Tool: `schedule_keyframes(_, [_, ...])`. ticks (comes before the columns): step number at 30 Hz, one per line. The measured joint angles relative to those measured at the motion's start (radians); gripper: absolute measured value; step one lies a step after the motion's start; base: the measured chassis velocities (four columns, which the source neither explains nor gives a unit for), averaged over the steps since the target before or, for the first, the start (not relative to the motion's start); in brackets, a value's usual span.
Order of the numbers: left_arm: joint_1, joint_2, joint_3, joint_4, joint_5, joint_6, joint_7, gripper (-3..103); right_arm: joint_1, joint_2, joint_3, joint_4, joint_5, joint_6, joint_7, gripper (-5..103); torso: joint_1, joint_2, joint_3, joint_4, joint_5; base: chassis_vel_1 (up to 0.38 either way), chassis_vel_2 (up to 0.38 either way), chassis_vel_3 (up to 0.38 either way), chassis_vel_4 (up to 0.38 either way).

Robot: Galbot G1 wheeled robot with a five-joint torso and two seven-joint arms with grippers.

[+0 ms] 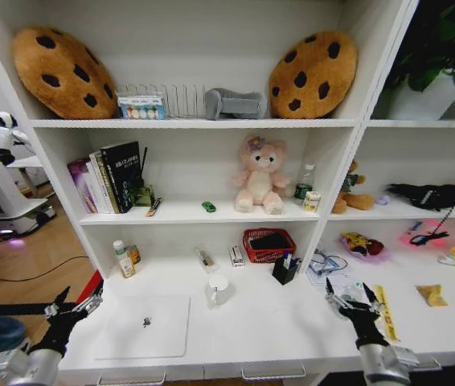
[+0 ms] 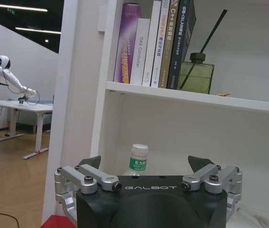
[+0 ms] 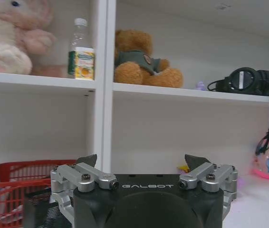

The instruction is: Organize the objects on the table.

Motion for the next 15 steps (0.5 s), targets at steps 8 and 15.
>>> schedule_keyframes(8, [0.0,0.0,0.0,0.0,0.0,0.0,0.0,100,0.084,-0.065,0.028,-0.111,0.057,-0.054,0.039,100,0.0,0.0,0.0,0.0001,-0.0001,0.0,0.0,0.0,0.0])
schedule_keyframes(15, [0.0,0.0,0.0,0.0,0.0,0.0,0.0,100,0.168,-0.108,-0.011,-0.2,0.077,-0.103,0.062,101,0.0,0.0,0.0,0.0001,0.0001,0.0,0.0,0.0,0.0])
